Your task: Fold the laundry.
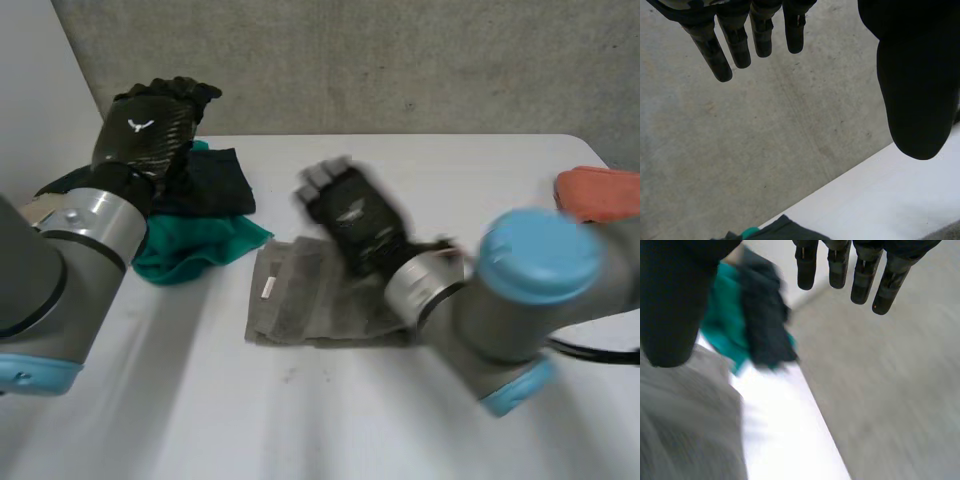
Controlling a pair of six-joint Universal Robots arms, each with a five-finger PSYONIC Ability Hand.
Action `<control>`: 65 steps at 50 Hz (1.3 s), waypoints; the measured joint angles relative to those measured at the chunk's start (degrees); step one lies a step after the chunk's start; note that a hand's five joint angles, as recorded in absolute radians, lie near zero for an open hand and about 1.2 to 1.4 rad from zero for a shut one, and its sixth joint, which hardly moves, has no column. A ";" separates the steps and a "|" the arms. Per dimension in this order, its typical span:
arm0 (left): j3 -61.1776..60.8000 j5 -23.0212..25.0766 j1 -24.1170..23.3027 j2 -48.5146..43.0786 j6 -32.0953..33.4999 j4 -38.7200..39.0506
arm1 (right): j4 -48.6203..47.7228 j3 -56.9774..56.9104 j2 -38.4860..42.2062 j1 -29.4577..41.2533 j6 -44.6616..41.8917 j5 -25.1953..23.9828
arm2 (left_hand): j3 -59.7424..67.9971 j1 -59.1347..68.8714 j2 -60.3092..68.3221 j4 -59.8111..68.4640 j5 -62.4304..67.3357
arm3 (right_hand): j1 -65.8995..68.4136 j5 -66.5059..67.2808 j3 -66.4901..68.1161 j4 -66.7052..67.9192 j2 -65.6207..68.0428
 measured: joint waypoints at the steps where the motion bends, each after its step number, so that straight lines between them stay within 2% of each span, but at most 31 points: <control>1: 0.51 0.04 -0.38 -0.84 -0.01 0.28 | 1.82 0.84 -1.94 -1.76 2.95 1.97 | 0.00 0.00 0.00 0.00 0.00 | 0.00 0.00 0.00 0.00 0.00; 5: 3.59 0.24 -3.38 -5.97 -0.05 1.03 | 10.92 3.01 -6.15 -7.21 11.15 6.19 | 0.00 0.00 0.00 0.00 0.00 | 0.00 0.00 0.00 0.00 0.00; 12: 8.63 0.25 -9.28 -14.91 0.29 0.93 | 23.36 6.33 -7.27 -13.39 16.54 7.30 | 0.00 0.00 0.00 0.00 0.00 | 0.00 0.00 0.00 0.00 0.00; 16: 11.27 0.13 -11.42 -20.34 1.38 0.78 | 23.56 8.97 -7.04 -15.65 16.97 6.91 | 1.38 1.69 1.66 1.44 1.25 | 0.00 0.00 0.00 0.00 0.00; 17: 12.58 0.06 -11.99 -22.91 2.45 0.72 | 22.46 10.07 -6.98 -16.40 16.94 6.81 | 6.24 7.27 6.47 6.59 5.85 | 0.00 0.00 0.00 0.00 0.00; 21: 15.06 -0.17 -12.77 -27.94 5.36 0.49 | 19.59 12.23 -6.90 -17.62 16.80 6.65 | 7.32 7.92 7.65 7.87 6.94 | 0.00 0.00 0.00 0.00 0.00; 27: 16.23 -2.02 -12.90 -32.24 16.47 -0.41 | 18.28 14.23 -6.92 -18.02 17.30 7.06 | 7.32 7.91 7.65 7.86 6.93 | 0.00 0.00 0.00 0.00 0.00; 30: 16.54 -3.74 -12.70 -33.51 19.46 -0.48 | 18.34 14.71 -6.96 -17.99 18.47 7.53 | 7.31 7.85 7.64 7.82 6.88 | 0.00 0.00 0.00 0.00 0.00; 35: 16.89 -5.62 -12.47 -34.60 20.93 -0.42 | 18.49 15.05 -7.13 -17.91 20.67 8.52 | 7.31 7.85 7.64 7.82 6.88 | 0.00 0.00 0.14 0.00 0.07; 37: 17.09 -7.54 -12.27 -35.35 21.79 -0.39 | 18.63 15.21 -7.36 -17.77 23.69 9.79 | 7.31 7.83 7.64 7.81 6.87 | 3.07 3.17 4.53 3.22 4.41; 40: 16.56 -9.18 -12.26 -35.23 23.23 -0.57 | 18.72 15.15 -7.48 -17.64 26.78 10.65 | 7.30 7.79 7.64 7.80 6.87 | 6.59 6.57 8.85 7.34 7.82; 47: 13.31 -12.52 -12.66 -33.74 27.06 -0.68 | 19.29 14.28 -7.29 -17.29 30.81 10.78 | 7.30 7.79 7.64 7.80 6.87 | 6.86 7.32 8.94 7.69 7.82; 50: 12.22 -13.42 -12.82 -33.01 27.77 -0.60 | 19.76 13.77 -6.94 -17.08 31.75 10.75 | 7.30 7.79 7.64 7.80 6.87 | 8.05 8.24 10.08 8.90 8.64; 59: 10.52 -14.51 -13.00 -32.03 28.02 -0.71 | 20.12 13.20 -5.72 -16.77 36.06 10.65 | 7.30 7.79 7.64 7.80 6.87 | 18.70 19.59 22.81 21.37 22.73; 65: 9.20 -15.24 -12.99 -30.63 27.76 -0.90 | 19.62 13.14 -4.64 -16.20 38.93 10.21 | 7.30 7.79 7.64 7.80 6.86 | 19.01 20.14 23.33 21.98 23.08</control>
